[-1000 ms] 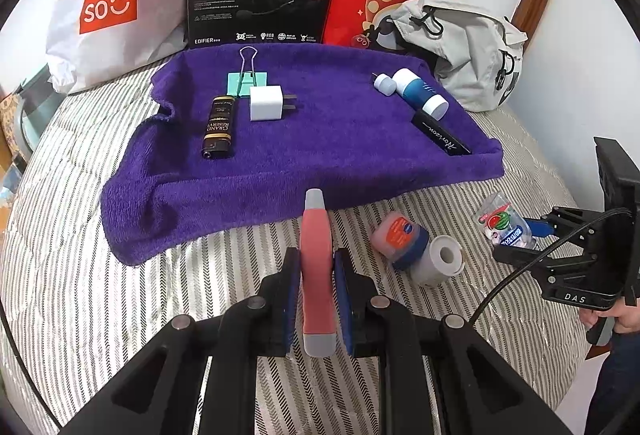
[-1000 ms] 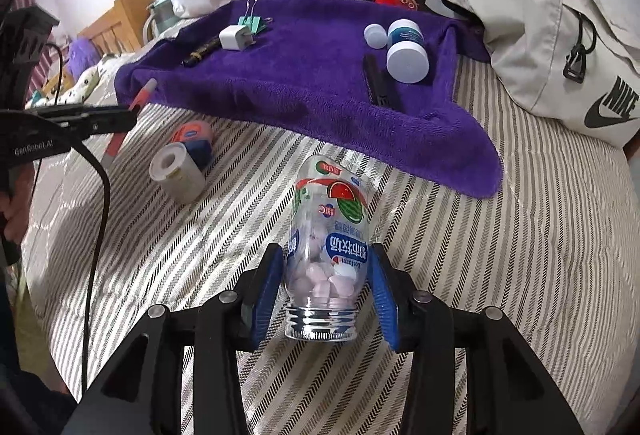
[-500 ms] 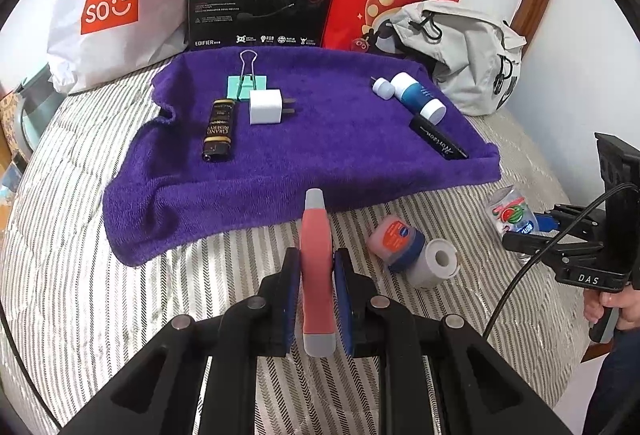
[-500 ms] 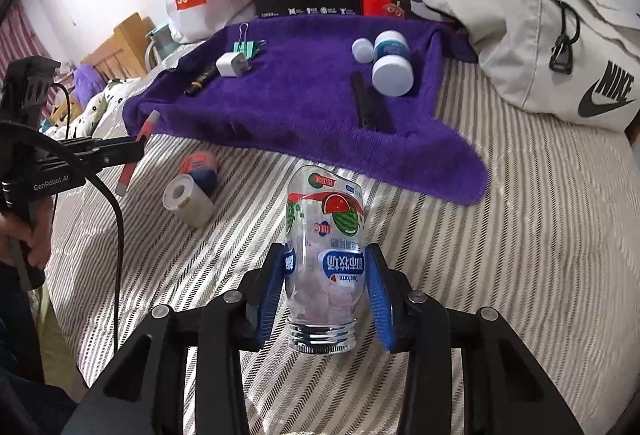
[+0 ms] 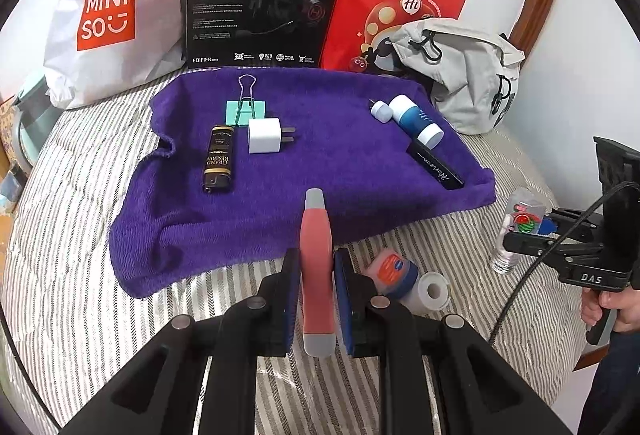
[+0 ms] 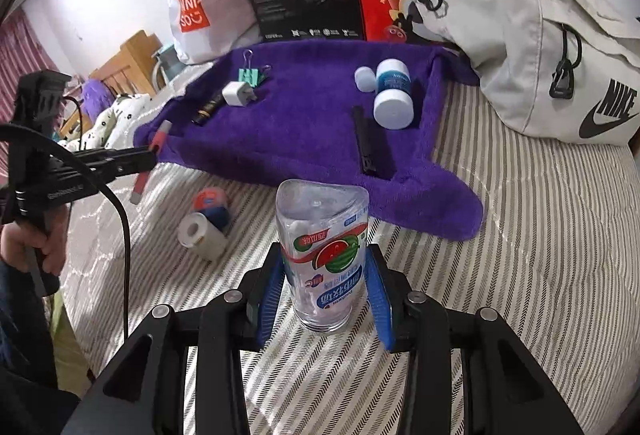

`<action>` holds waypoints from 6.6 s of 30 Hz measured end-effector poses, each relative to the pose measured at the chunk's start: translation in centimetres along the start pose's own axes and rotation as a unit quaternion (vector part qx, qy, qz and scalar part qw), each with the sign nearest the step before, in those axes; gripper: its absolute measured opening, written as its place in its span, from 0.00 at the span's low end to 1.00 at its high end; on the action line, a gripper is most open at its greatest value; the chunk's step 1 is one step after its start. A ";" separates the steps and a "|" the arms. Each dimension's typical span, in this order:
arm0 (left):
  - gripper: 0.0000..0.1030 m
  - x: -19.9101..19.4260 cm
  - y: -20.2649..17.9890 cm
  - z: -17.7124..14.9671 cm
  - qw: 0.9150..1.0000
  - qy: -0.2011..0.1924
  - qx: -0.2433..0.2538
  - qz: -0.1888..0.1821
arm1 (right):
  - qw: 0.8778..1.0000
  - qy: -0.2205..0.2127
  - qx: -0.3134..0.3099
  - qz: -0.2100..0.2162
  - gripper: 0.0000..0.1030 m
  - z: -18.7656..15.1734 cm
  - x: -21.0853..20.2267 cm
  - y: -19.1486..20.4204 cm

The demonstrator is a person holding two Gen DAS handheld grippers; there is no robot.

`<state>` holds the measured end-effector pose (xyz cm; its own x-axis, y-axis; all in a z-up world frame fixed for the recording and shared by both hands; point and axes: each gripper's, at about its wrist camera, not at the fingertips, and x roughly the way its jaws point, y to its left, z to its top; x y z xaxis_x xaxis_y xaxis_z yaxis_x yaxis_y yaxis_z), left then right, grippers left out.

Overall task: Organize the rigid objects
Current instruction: 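Carry the pink tube with the left tool while the right tool carries the bottle onto the towel, then release the pink tube on the towel with the left tool while the right tool releases the bottle, then grasp the Vaseline jar with the left tool while the right tool grasps the white tape roll, then carry the jar with the left tool while the right tool carries the tape onto the towel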

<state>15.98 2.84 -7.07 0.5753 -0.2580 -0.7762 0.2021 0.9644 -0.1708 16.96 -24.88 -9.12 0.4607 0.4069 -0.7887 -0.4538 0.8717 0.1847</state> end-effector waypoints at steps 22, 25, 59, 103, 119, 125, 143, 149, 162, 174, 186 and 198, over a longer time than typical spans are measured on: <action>0.16 3.7 2.9 5.5 1.000 0.010 -0.004 0.005 | 0.999 -0.020 -0.039 0.022 0.39 11.3 2.3 1.6; 0.16 4.6 3.9 5.6 1.000 0.017 -0.015 0.009 | 0.998 0.002 -0.053 0.018 0.39 12.3 4.4 1.8; 0.22 7.9 4.9 5.3 0.999 0.043 -0.025 -0.005 | 0.989 0.087 -0.115 -0.037 0.40 13.1 13.2 2.7; 0.51 5.7 -6.1 -1.3 0.996 0.048 0.076 -0.002 | 0.998 0.035 0.047 -0.026 0.50 -3.7 -3.2 0.7; 0.35 5.3 -5.3 -1.1 0.997 0.040 0.049 0.033 | 0.999 0.029 0.023 0.019 0.50 -2.6 -0.1 3.8; 0.35 3.2 -1.9 -2.1 0.997 0.047 0.025 0.059 | 0.999 0.038 -0.014 0.034 0.50 -1.0 2.9 5.9; 0.35 1.5 1.1 -4.1 0.997 0.053 -0.013 0.055 | 0.998 0.036 -0.048 0.003 0.28 0.2 6.0 7.1; 0.35 0.9 0.7 -3.8 0.998 0.039 -0.008 0.043 | 0.998 0.040 -0.035 -0.031 0.28 -0.7 3.5 4.7; 0.35 0.0 0.9 -1.9 0.999 0.025 -0.013 0.029 | 1.000 0.018 -0.013 -0.011 0.28 -0.4 2.1 3.0; 0.35 0.5 0.0 1.4 0.999 0.020 0.007 0.033 | 1.000 -0.004 -0.005 -0.004 0.29 4.8 2.6 1.1; 0.35 2.2 0.7 4.4 0.999 0.018 0.010 0.031 | 0.998 0.053 -0.029 -0.019 0.29 8.5 7.7 0.1; 0.35 3.9 1.4 6.2 0.999 0.021 0.011 0.025 | 0.995 0.077 -0.059 -0.033 0.29 8.7 9.7 0.5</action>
<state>23.43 2.79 -6.62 0.5517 -0.2067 -0.8080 0.1925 0.9742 -0.1178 27.83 -18.16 -11.57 0.3734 0.2956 -0.8793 -0.5166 0.8535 0.0675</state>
